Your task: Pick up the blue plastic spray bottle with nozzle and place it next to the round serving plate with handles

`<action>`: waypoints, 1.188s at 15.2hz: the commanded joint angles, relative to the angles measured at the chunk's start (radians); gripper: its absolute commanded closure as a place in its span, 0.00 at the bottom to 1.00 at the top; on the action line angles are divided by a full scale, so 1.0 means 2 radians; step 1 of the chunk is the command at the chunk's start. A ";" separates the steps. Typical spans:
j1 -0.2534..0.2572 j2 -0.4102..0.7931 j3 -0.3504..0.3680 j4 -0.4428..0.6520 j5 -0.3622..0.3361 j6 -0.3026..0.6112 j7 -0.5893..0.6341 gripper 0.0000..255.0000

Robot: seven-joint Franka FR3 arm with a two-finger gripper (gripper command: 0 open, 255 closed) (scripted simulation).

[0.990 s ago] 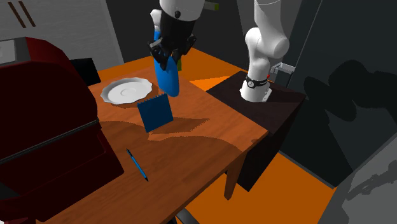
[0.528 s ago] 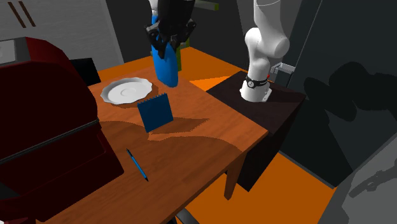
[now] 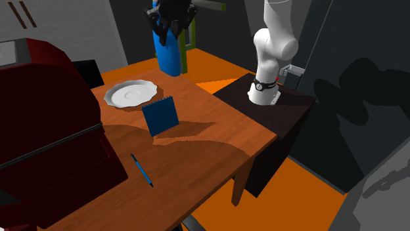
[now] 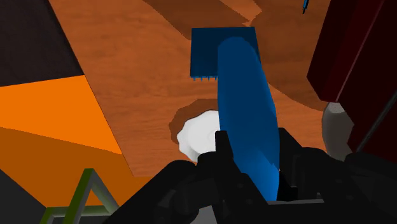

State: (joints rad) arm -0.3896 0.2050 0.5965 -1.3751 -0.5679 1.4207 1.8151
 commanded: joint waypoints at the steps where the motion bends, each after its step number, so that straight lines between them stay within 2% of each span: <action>1: -0.027 -0.030 -0.009 -0.036 0.015 0.025 -0.023 1.00; 8: -0.090 -0.111 -0.054 -0.132 0.054 0.096 -0.106 1.00; 18: -0.150 -0.166 -0.130 -0.203 0.075 0.175 -0.223 1.00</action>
State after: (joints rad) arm -0.6779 -0.1203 0.3519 -1.7767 -0.4206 1.7608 1.3967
